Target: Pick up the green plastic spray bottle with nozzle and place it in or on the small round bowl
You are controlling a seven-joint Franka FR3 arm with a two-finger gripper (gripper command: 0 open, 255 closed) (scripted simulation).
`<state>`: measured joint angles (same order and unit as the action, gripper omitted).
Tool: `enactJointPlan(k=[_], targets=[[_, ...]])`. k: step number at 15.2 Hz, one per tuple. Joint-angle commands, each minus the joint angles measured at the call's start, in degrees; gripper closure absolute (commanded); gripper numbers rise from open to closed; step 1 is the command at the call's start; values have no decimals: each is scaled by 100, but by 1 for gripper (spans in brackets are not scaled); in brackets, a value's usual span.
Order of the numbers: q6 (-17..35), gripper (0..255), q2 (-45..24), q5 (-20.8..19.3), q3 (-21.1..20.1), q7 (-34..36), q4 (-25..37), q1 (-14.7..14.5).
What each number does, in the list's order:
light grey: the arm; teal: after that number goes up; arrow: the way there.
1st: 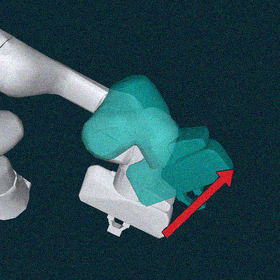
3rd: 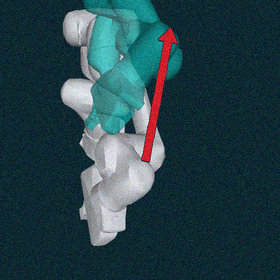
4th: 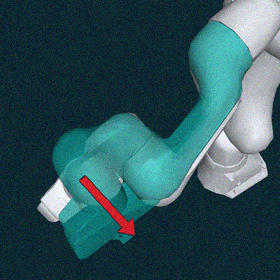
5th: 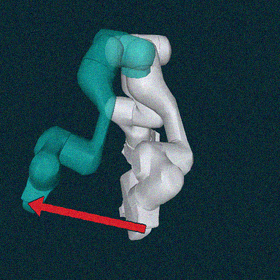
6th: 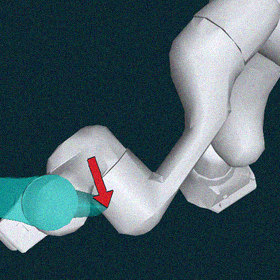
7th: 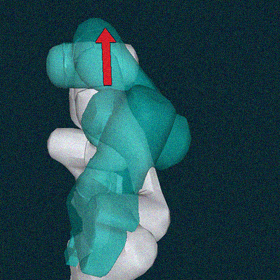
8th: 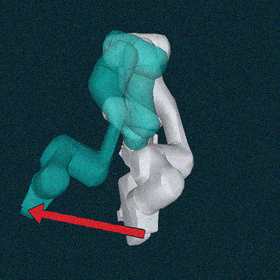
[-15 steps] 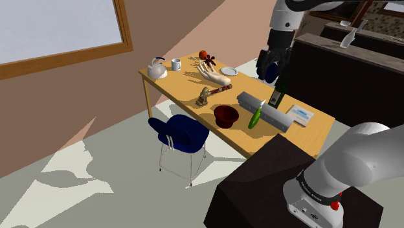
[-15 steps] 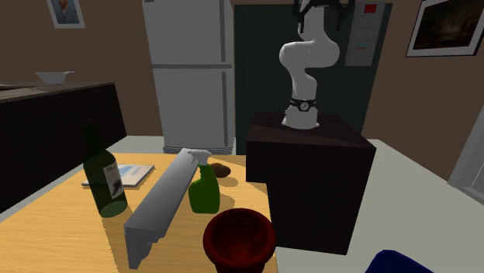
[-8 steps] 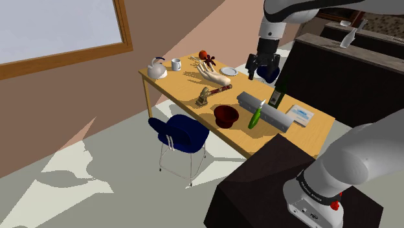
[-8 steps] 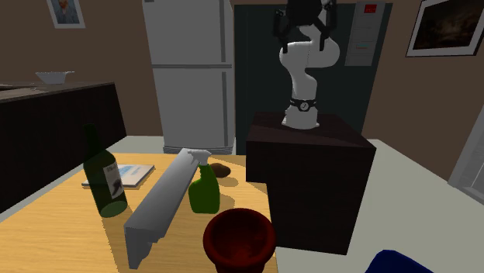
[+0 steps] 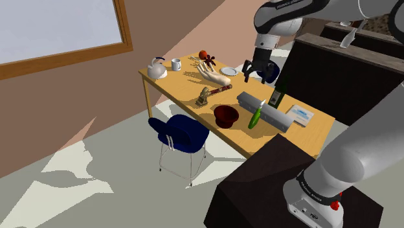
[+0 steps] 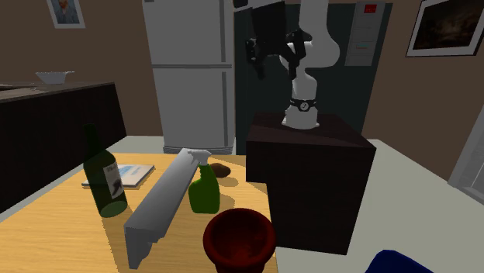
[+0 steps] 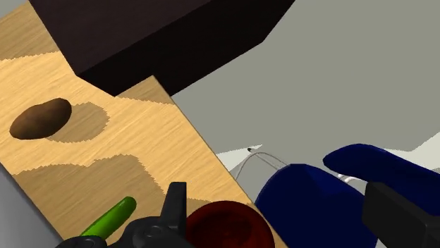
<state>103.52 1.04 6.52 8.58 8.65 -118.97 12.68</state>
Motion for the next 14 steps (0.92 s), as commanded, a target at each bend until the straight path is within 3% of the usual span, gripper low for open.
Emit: enactJointPlan(k=[1, 14], targets=[[135, 0, -432, 137, 102, 50, 205, 100], [354, 0, -2970, 1193, 525, 382, 1854, 947]])
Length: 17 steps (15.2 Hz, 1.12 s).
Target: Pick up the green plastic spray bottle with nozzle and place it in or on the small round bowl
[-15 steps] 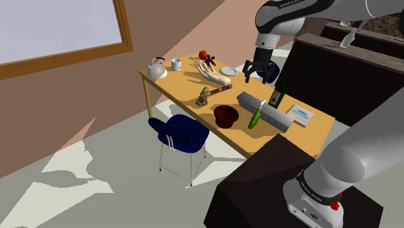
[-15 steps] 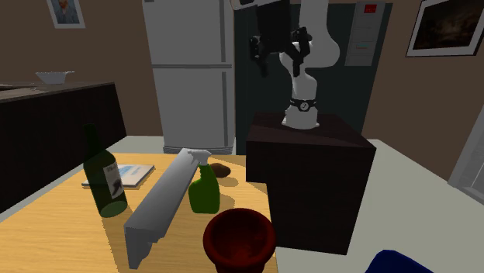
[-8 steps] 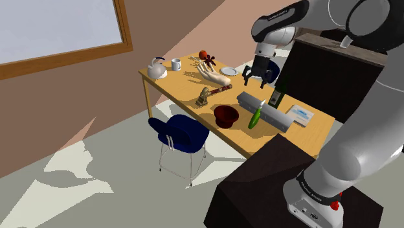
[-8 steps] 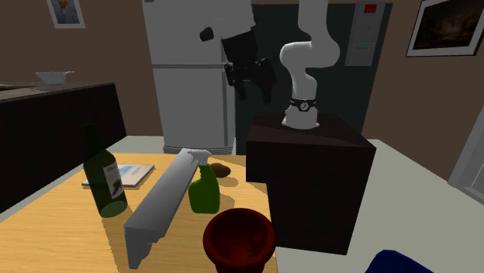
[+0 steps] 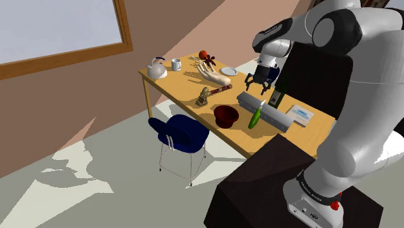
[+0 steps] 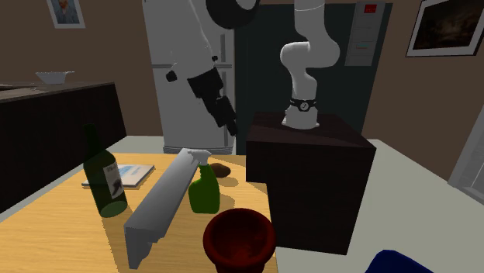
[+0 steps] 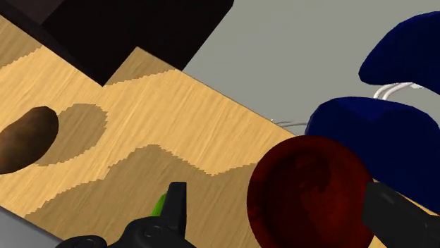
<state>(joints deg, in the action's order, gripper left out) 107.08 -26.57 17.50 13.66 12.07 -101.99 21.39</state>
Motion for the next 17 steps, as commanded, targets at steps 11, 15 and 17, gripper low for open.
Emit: enactJointPlan(k=[11, 15, 17], targets=[[-120, 0, -2243, 931, 116, 538, 1766, 1050], [-181, 0, -2958, 1163, 93, 799, 2390, 1459], [-197, 0, -3180, 1218, 70, 893, 2591, 1600]])
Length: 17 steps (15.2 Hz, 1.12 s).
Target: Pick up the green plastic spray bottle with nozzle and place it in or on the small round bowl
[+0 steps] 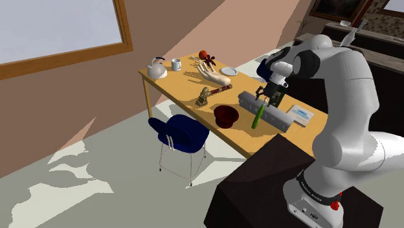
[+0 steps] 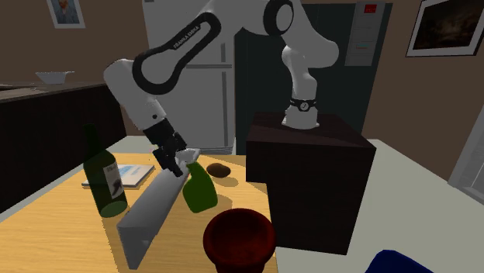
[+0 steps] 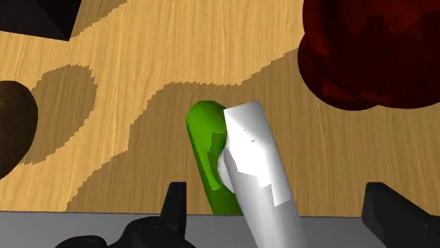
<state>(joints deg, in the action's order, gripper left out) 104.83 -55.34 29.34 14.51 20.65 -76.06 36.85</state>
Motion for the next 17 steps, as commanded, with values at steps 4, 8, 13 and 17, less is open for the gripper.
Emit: enactJointPlan(k=[4, 8, 13, 17], targets=[[274, 0, -368, 93, -56, -13, -188, -3], [487, 0, -440, 150, -94, -55, -331, -51], [486, 0, -441, 150, -95, -55, -330, -51], [486, 255, -440, 150, -94, -55, -331, -51]])
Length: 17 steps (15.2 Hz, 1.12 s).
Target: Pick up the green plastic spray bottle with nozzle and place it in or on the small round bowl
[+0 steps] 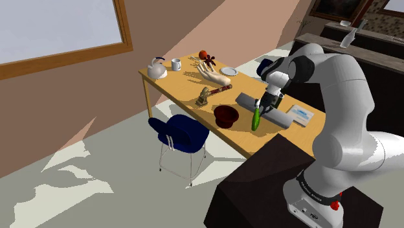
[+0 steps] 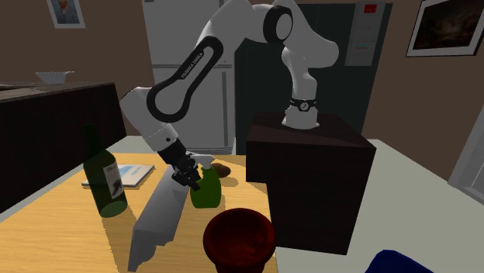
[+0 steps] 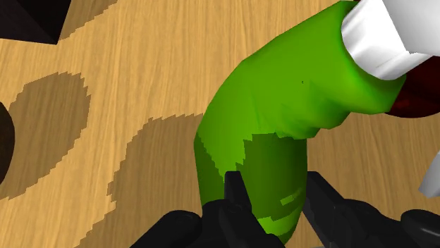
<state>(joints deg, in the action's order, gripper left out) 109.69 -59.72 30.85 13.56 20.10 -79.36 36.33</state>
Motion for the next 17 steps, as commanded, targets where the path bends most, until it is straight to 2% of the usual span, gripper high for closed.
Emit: enactJointPlan(k=[1, 8, 17], targets=[[0, 255, -1, 0, 0, 0, -1, 0], [0, 255, -3, 0, 0, 0, 0, 0], [-265, 255, 577, -94, 99, 80, -311, -77]])
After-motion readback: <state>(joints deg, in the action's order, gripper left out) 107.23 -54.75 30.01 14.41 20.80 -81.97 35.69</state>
